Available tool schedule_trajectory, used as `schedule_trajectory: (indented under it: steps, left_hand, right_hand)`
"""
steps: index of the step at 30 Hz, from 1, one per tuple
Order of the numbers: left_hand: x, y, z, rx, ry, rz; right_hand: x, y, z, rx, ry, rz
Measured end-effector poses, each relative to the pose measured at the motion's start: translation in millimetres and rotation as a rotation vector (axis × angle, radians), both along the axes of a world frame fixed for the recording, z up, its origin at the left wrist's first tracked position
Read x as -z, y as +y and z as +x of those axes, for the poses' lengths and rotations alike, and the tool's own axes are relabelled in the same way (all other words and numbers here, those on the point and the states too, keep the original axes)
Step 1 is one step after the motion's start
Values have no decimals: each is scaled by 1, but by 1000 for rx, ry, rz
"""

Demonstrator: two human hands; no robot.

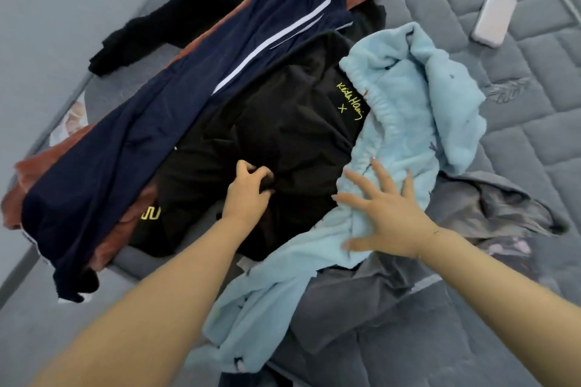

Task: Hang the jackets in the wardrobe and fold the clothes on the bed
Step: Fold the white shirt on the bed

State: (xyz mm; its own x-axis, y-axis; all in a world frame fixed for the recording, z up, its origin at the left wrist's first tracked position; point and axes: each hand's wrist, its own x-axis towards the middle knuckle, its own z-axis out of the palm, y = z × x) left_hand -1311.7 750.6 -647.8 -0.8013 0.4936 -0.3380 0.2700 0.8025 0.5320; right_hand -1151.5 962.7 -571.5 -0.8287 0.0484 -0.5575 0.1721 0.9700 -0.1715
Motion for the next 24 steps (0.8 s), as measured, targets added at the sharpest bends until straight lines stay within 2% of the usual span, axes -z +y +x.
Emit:
schedule_trajectory:
  steps: [3, 6, 8, 10, 12, 14, 15, 17, 18, 19, 21, 23, 24]
  left_hand:
    - [-21, -4, -31, -111, 82, 113]
    - [-51, -14, -73, -395, 173, 258]
    - [-68, -18, -101, -577, 120, 329]
    - [-75, -20, -116, -603, 21, 261]
    - [-76, -17, -111, -515, -72, 95]
    - [-82, -11, -89, -365, 6, -68]
    - [-85, -7, -74, -256, 132, -60]
    - [-86, 7, -42, 62, 338, 137]
    - [-81, 17, -28, 258, 355, 175]
    - [-74, 28, -15, 434, 325, 118]
    - [-53, 44, 1, 625, 246, -193]
    - [-33, 51, -3, 644, 296, -463]
    - [-26, 50, -9, 628, 358, -538]
  right_hand:
    - [11, 0, 16, 8, -38, 188]
    - [16, 8, 37, 56, -118, 244]
    - [16, 10, 44, 81, -113, 219]
    - [11, 5, 39, 103, -84, 195]
    - [8, -6, 27, 166, 6, 154]
    - [8, -18, 15, 257, 153, 97]
    - [11, -22, 10, 281, 221, 75]
    - [18, -26, 2, 241, 251, 88]
    - [23, -27, -1, 196, 212, 124]
    - [29, -26, -2, 156, 152, 169]
    - [43, -22, 3, 117, 35, 250]
    - [53, -14, 16, 131, -10, 304]
    - [57, -8, 25, 147, -25, 327]
